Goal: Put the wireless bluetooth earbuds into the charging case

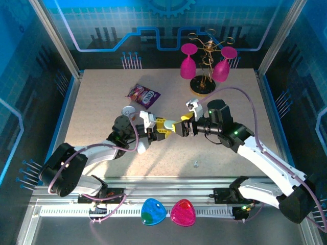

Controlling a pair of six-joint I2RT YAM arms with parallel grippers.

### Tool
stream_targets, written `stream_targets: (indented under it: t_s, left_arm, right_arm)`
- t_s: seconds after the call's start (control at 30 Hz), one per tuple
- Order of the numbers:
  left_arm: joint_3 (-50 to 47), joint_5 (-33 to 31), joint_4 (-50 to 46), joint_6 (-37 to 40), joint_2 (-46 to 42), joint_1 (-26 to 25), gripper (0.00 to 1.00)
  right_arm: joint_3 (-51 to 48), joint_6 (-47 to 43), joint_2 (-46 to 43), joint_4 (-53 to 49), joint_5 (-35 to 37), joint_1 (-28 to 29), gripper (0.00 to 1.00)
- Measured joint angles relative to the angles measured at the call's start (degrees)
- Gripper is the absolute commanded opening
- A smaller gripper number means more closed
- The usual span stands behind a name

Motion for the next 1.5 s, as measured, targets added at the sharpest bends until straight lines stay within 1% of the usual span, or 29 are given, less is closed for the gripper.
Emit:
stream_targets:
  t_s: [0.13, 0.23, 0.47, 0.57, 0.77, 1.0, 1.07, 1.27, 1.33, 1.43, 1.5]
  left_arm:
    - [0.3, 1.0, 0.0, -0.4, -2.0, 0.0, 0.29]
    - [0.3, 1.1, -0.8, -0.9, -2.5, 0.3, 0.29]
    - [0.3, 1.3, -2.6, -1.4, -2.5, 0.6, 0.29]
    - [0.3, 1.7, -2.5, -1.5, -2.5, 0.6, 0.29]
    - [1.4, 2.6, -0.8, -2.2, -2.5, 0.5, 0.29]
    - [1.8, 4.4, -1.0, -2.7, -2.5, 0.5, 0.29]
    - [2.1, 5.3, -1.1, -2.9, -2.5, 0.5, 0.29]
    - [2.7, 6.8, -1.1, -4.0, -2.5, 0.5, 0.29]
    - [2.7, 6.8, -1.4, -4.4, -2.5, 0.6, 0.29]
    - [2.7, 6.7, -1.6, -4.5, -2.5, 0.7, 0.29]
    - [2.7, 6.6, -2.0, -4.4, -2.5, 0.7, 0.29]
  right_arm:
    - [0.0, -1.7, 0.3, -0.1, -0.6, 0.0, 0.6]
    - [1.0, -2.2, 1.5, -0.3, -1.3, 0.0, 0.58]
    - [2.0, -4.9, 2.5, -2.2, -0.1, 0.7, 0.59]
    - [2.0, -6.0, 1.7, -2.5, 0.1, 0.8, 0.62]
    - [2.0, -9.7, -1.4, -3.1, 0.0, 0.8, 0.62]
    - [2.0, -12.9, -2.5, -3.0, -2.2, 0.8, 0.63]
    - [2.0, -13.8, -2.5, -3.0, -3.1, 0.8, 0.63]
    - [2.0, -16.0, -0.7, -2.8, -4.3, 0.9, 0.55]
    - [2.1, -16.3, 0.3, -2.6, -4.9, 1.0, 0.54]
    - [2.6, -16.5, 1.9, -2.8, -5.4, 1.6, 0.55]
    - [2.6, -16.2, 2.1, -2.9, -5.4, 1.6, 0.6]
